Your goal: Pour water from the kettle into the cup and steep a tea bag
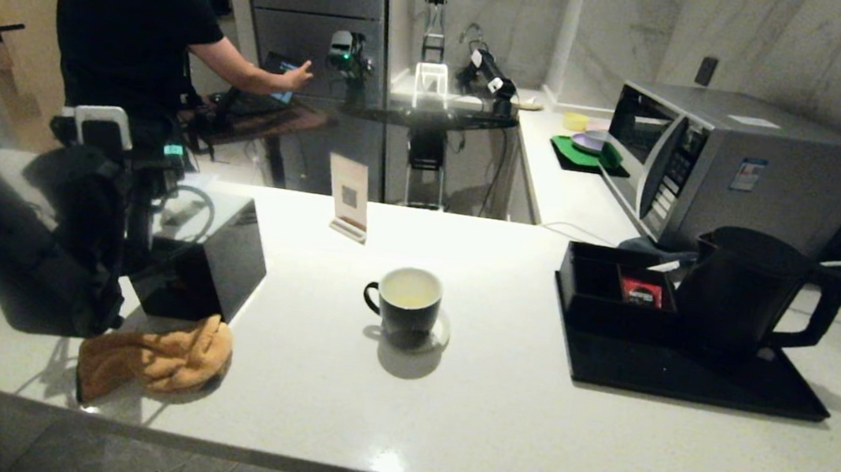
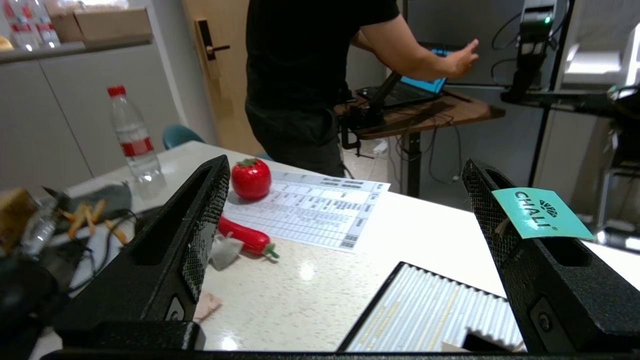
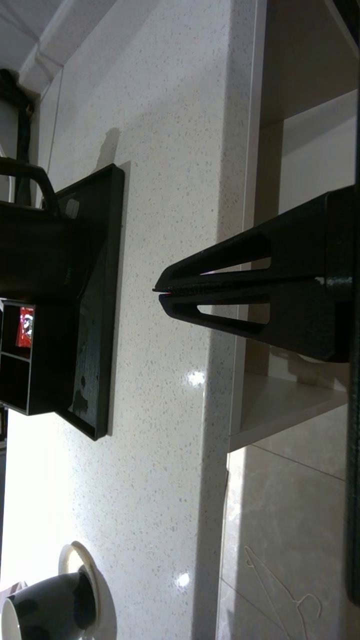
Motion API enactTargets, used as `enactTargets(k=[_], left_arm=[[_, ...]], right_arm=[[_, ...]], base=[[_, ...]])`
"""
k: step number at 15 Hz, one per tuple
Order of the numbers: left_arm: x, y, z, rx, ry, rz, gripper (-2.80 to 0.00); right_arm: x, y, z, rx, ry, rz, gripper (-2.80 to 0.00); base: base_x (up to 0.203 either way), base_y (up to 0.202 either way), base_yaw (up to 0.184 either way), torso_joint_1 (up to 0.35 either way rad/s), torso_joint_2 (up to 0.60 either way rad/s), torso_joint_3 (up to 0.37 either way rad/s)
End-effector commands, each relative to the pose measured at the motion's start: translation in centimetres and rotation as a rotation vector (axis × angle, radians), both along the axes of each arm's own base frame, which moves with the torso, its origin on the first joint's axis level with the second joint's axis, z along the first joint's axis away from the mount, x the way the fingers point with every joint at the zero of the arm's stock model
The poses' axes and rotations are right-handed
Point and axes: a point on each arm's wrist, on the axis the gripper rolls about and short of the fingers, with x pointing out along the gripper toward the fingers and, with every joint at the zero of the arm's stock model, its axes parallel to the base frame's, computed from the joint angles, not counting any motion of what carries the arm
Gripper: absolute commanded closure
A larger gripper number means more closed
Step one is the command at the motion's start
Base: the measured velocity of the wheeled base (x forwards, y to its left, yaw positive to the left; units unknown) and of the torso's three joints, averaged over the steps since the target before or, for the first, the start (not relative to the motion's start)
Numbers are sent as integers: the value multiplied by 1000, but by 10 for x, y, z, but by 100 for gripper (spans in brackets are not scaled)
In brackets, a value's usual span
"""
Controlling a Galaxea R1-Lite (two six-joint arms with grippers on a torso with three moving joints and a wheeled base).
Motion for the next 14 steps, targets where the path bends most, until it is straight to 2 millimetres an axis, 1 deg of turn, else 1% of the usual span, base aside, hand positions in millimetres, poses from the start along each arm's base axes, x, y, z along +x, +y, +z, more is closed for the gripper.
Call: enactTargets(k=[1,8,12,14], left_arm=[[-1,1,3,23,-8,-4,-280],[-1,16,2,209,124,-124,-280],[-4,15,8,217,152,-166,-280],[-8,17,16,224,166,-201,-280]], right_arm=[[0,0,0,0,-1,0,0],[0,0,0,0,-1,0,0],[0,0,0,0,0,0,0],[0,0,0,0,-1,0,0]], base=[[0,0,0,0,0,0],[0,0,0,0,0,0],[0,0,0,0,0,0],[0,0,0,0,0,0]])
